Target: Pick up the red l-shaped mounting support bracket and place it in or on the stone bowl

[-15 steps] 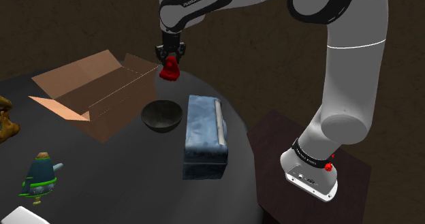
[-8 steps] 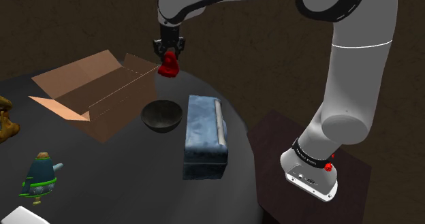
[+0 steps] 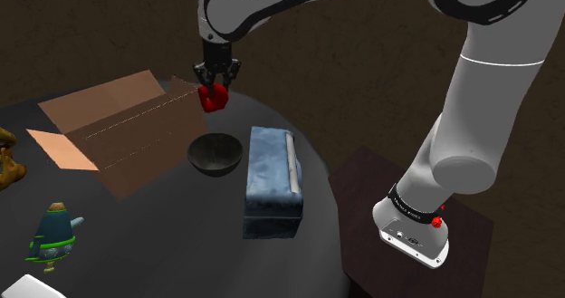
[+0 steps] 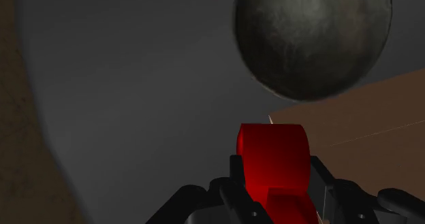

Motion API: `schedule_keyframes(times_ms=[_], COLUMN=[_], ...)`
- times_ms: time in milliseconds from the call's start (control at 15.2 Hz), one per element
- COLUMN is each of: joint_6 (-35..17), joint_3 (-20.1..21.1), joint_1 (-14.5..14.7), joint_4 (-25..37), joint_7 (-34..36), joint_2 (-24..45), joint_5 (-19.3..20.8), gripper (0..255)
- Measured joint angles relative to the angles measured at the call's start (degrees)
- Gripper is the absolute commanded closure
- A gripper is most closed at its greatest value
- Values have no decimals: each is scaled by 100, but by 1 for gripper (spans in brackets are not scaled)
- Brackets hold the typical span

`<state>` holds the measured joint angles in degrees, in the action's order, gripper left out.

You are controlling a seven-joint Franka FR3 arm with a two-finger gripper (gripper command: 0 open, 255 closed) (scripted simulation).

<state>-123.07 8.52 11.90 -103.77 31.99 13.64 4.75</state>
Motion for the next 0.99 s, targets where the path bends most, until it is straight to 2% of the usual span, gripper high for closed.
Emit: schedule_keyframes(times_ms=[462,990], joint_6=[-91,-617], joint_3=[305,321], joint_1=[441,493], joint_4=[-734,-1092], joint_7=[787,948], joint_2=[-611,-425], joint_5=[37,132], gripper=[255,255])
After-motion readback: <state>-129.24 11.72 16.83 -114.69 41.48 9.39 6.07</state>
